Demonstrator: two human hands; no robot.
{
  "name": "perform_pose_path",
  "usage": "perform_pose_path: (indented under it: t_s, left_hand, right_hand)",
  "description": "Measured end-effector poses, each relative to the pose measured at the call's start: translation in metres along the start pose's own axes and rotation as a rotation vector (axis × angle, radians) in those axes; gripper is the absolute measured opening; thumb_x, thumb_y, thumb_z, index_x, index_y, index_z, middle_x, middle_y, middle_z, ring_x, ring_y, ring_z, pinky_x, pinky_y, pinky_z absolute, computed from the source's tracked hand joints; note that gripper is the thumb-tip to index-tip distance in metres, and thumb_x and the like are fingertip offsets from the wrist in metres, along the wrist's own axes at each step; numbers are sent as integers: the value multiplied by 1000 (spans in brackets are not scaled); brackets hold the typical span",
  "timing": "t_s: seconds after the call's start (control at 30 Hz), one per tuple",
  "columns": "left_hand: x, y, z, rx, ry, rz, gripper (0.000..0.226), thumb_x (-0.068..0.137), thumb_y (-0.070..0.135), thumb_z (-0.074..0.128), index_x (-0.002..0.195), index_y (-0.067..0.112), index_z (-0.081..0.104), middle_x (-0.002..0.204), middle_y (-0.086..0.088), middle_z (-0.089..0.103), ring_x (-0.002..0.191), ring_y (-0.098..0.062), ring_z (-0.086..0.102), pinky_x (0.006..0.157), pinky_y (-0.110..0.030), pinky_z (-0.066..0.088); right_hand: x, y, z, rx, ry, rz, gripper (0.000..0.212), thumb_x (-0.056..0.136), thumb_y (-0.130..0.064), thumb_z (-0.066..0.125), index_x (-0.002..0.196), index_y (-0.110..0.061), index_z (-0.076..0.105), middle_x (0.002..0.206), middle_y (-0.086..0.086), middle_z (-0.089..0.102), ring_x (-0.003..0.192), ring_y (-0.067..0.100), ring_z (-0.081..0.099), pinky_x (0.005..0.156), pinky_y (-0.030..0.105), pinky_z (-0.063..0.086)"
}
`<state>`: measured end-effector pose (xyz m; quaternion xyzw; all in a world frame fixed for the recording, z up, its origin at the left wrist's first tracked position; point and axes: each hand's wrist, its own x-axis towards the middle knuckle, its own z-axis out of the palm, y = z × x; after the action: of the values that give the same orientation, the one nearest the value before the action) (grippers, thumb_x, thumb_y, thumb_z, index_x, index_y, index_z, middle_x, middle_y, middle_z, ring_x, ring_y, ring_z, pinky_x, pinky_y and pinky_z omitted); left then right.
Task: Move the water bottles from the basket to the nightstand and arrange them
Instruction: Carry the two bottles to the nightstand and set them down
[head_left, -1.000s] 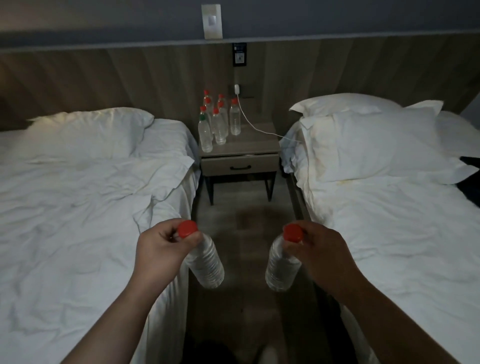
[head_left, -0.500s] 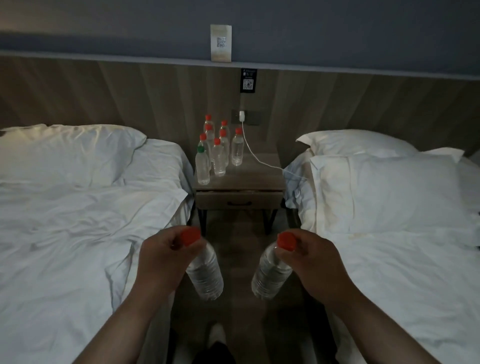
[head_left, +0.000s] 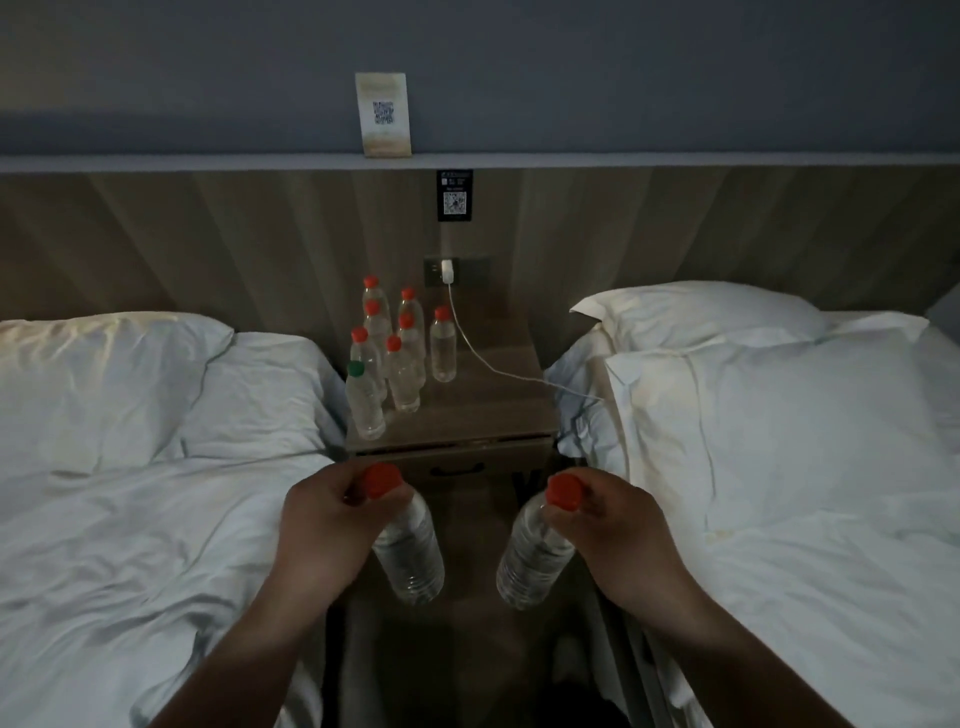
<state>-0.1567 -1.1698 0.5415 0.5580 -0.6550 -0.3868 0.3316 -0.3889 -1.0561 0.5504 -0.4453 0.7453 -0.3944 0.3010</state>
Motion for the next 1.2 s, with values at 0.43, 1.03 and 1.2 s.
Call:
perform_pose_path:
  t_s: [0.43,1.03,1.2]
  left_hand:
    - [92,38,116,-73,185,-139,25,69,10,85,78,31,76,72,10,75,67,-7,68,69,-23,52]
    - [235,2,170,42,166,-277,30,66,15,88,76,36,69,71,9,71,66,-1,66,62,-12,47]
    - [281,-26,188,69,88,-302,31,67,19,88,79,37,66,76,8,69,72,-12,66,67,-23,51]
  right_hand:
    - [173,70,-67,-54,-167,-107,16,78,-26,74,90,-32,66,81,-15,67,83,-4,62,67,10,45]
    - [349,86,-33,-227,-313,-2,26,78,-26,77,98,-32,61,84,-17,62,81,-2,59,72,11,46]
    - [393,96,-11,-266,-310,4,31,76,-25,78,104,-23,64,91,-10,63,88,8,62,80,26,52]
